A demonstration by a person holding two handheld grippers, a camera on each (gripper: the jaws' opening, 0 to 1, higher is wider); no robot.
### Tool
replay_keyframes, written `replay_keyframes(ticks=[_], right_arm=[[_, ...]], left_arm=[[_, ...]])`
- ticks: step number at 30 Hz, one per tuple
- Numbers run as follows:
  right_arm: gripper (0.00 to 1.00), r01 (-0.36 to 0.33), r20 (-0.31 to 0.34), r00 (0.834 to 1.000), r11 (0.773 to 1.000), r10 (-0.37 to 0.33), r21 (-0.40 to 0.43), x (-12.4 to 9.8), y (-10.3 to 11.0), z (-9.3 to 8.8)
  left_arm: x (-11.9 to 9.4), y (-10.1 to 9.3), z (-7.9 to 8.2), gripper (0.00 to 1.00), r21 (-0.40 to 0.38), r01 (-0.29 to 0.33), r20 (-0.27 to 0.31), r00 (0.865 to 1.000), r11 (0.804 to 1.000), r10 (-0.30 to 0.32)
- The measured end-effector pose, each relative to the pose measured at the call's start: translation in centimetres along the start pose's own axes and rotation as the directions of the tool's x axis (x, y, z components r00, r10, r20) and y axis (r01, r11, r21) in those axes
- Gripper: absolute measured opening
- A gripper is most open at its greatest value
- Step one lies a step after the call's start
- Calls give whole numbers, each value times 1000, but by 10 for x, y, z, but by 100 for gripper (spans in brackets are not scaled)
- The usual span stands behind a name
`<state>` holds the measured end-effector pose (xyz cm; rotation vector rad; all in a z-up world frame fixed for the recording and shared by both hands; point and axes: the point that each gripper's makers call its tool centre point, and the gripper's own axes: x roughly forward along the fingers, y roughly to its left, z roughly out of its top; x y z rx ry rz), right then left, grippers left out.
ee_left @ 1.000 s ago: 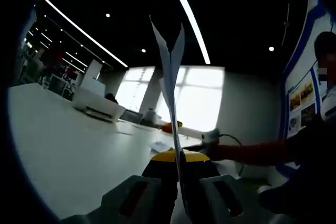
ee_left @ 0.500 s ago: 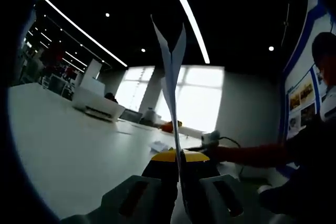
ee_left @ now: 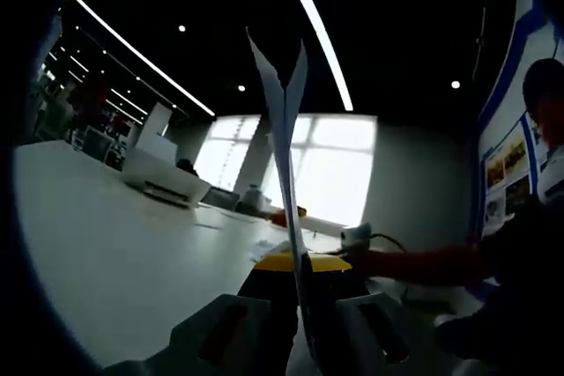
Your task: Organize the stack of printing papers by aligning and flattening the scattered papers on the table
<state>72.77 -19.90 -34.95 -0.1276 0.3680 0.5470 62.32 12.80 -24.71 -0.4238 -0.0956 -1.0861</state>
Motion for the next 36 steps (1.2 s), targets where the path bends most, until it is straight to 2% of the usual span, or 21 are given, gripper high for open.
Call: replay_keyframes(ticks=[1, 3, 6, 10, 11, 19, 25, 30, 33, 36], right_arm=[[14, -6, -3, 1000, 1000, 6, -22, -2, 1, 1], [13, -8, 1, 1000, 1000, 8, -12, -6, -2, 4], [12, 10, 65, 998, 1000, -10, -10, -16, -6, 18], [12, 13, 71, 997, 1000, -12, -13, -18, -6, 21], [12, 11, 153, 988, 999, -3, -48, -34, -5, 48], [14, 0, 292, 956, 992, 36, -124, -66, 15, 106], [14, -23, 347, 934, 984, 83, -176, -87, 39, 132], [14, -34, 378, 917, 971, 124, -238, -101, 55, 158], [16, -48, 388, 909, 964, 150, -260, -110, 66, 167], [16, -65, 396, 900, 955, 180, -288, -113, 69, 181]], left_arm=[[0, 0, 0, 6, -3, 1, 3, 1000, 1000, -1], [0, 0, 1, 6, -5, 3, 4, 1000, 1000, -3], [0, 0, 0, 6, -7, 5, 4, 1000, 1000, -5], [0, 0, 0, 6, -9, 5, 3, 1000, 1000, -5], [1, 0, 0, 6, -15, 7, 3, 1000, 1000, -7], [1, 0, 1, 6, -14, 10, 6, 1000, 1000, -10], [1, 0, 1, 6, -16, 10, 7, 1000, 1000, -10], [0, 0, 1, 6, -18, 8, 8, 1000, 1000, -8], [0, 0, 1, 6, -16, 6, 7, 1000, 1000, -6], [0, 0, 1, 6, -16, 5, 7, 1000, 1000, -5]])
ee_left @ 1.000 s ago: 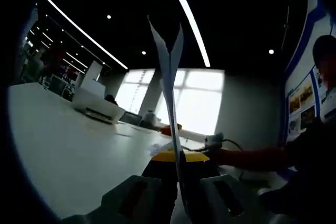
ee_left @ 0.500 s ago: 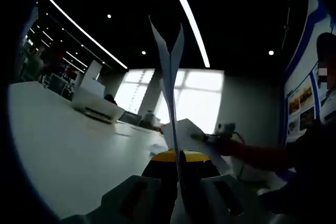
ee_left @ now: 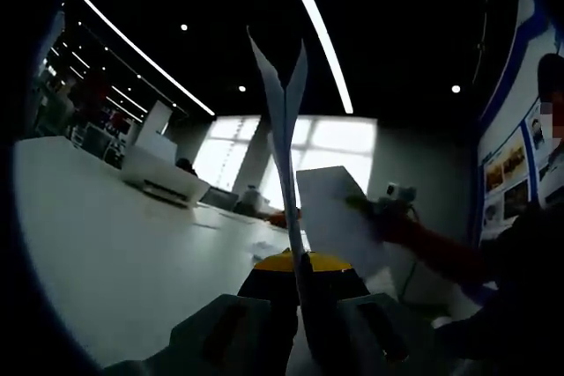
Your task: Organize the stack of printing papers by aligning and flattening the scattered papers on the table
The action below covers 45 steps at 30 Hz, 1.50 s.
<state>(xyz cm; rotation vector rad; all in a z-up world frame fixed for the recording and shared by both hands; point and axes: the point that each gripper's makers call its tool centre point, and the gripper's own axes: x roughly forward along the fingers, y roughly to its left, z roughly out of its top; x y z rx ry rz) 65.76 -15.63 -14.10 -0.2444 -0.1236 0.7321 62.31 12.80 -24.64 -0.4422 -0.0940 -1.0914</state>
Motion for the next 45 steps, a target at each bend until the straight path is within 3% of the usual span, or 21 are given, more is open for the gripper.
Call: replay_keyframes(ticks=[8, 21, 32, 39, 45], right_arm=[[16, -48, 54, 997, 998, 50, -27, -8, 15, 33], [16, -102, 42, 994, 995, 103, -15, -6, 25, 45], [16, -144, 61, 988, 989, 145, -22, -6, 42, 66], [16, -228, 103, 968, 974, 228, -10, -7, 66, 92], [16, -280, 109, 954, 960, 278, 11, 0, 79, 96]], left_arm=[[0, 1, -1, 6, 1, -2, -4, 1000, 1000, 2], [0, 0, -1, 6, -2, -3, -4, 1000, 1000, 3], [0, -1, 0, 6, -2, -1, 1, 1000, 1000, 1], [0, -1, 1, 6, -6, 0, 5, 1000, 1000, 0], [-1, 0, 2, 6, -8, 2, 8, 1000, 1000, -2]])
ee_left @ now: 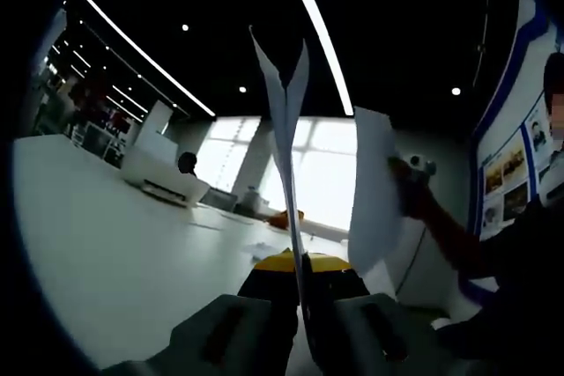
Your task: Organize the stack of printing papers by aligning and flattening the scattered papers on the table
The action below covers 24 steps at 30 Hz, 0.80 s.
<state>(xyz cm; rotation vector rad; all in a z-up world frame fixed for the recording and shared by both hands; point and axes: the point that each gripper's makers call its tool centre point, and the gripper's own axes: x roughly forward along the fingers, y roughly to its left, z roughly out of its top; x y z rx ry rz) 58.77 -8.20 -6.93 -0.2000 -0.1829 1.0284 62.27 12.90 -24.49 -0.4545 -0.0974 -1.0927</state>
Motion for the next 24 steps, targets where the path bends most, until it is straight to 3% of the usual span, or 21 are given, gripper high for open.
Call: replay_keyframes(ticks=[9, 13, 24], right_arm=[[16, -72, 18, 997, 997, 72, 40, 10, 16, 4], [16, -150, 41, 988, 983, 147, 108, 16, 26, 5], [16, -208, 16, 978, 967, 208, 150, 42, 31, -7]], left_arm=[[0, 0, 0, 6, -1, -2, 2, 1000, 1000, 2], [0, 0, 0, 6, -1, -1, 2, 1000, 1000, 1], [0, 1, 1, 6, -10, 1, 7, 1000, 1000, -1]])
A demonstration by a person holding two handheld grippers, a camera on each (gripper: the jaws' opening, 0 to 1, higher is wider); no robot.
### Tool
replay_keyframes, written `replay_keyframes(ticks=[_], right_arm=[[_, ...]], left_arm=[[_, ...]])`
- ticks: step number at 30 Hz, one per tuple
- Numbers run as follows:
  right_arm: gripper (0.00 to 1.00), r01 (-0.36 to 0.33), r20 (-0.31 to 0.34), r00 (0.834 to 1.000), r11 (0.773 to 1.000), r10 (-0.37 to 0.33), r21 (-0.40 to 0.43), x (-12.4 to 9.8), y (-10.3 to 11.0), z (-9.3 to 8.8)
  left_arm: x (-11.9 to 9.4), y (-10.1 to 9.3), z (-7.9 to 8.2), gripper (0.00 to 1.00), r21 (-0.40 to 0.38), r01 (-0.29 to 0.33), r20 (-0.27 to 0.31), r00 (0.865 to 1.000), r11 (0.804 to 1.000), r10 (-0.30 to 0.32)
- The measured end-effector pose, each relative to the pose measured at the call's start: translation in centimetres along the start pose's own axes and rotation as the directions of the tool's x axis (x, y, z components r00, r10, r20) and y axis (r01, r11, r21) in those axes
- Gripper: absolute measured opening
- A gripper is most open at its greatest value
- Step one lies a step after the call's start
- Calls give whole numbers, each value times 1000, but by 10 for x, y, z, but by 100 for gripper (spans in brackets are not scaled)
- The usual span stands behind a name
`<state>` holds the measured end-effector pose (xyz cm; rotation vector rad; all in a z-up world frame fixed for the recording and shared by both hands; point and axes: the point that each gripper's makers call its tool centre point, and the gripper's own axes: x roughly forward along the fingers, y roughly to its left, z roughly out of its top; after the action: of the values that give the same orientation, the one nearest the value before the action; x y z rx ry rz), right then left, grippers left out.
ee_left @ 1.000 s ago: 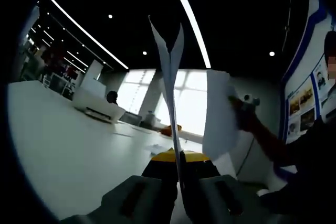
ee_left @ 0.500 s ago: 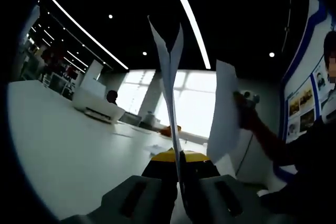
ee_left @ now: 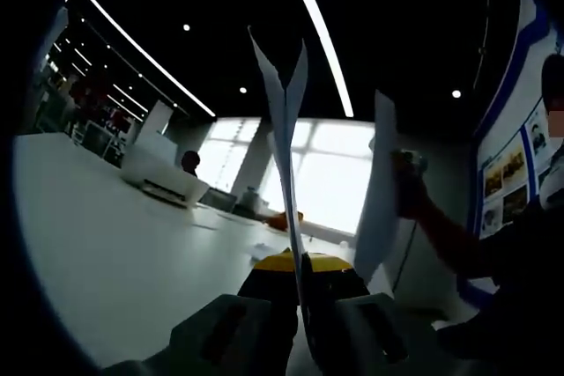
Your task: Organize the stack of printing papers by aligning and flattening the scattered papers on the table
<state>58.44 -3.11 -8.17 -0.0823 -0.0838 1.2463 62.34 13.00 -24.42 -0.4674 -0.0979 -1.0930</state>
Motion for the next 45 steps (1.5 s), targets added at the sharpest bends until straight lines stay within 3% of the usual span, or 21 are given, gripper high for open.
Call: replay_keyframes(ticks=[8, 18, 26, 28, 45], right_arm=[[16, -12, -64, 998, 999, 14, 33, 24, -20, -25], [17, -18, -54, 998, 996, 22, 82, 50, -33, -47], [17, 11, -129, 992, 999, -6, 40, 71, -38, -76], [17, 14, -126, 992, 1000, -13, 6, 75, -34, -78], [16, 46, -115, 993, 997, -39, 57, 98, -42, -89]], left_arm=[[1, -3, -1, 6, -4, 17, -2, 1000, 1000, -17], [1, -4, 0, 6, -13, 27, 2, 1000, 1000, -27], [1, -4, 1, 6, -20, 32, 6, 999, 999, -32], [1, -4, 2, 6, -30, 36, 13, 999, 999, -36], [0, -8, 7, 7, -87, 72, 50, 996, 994, -68]])
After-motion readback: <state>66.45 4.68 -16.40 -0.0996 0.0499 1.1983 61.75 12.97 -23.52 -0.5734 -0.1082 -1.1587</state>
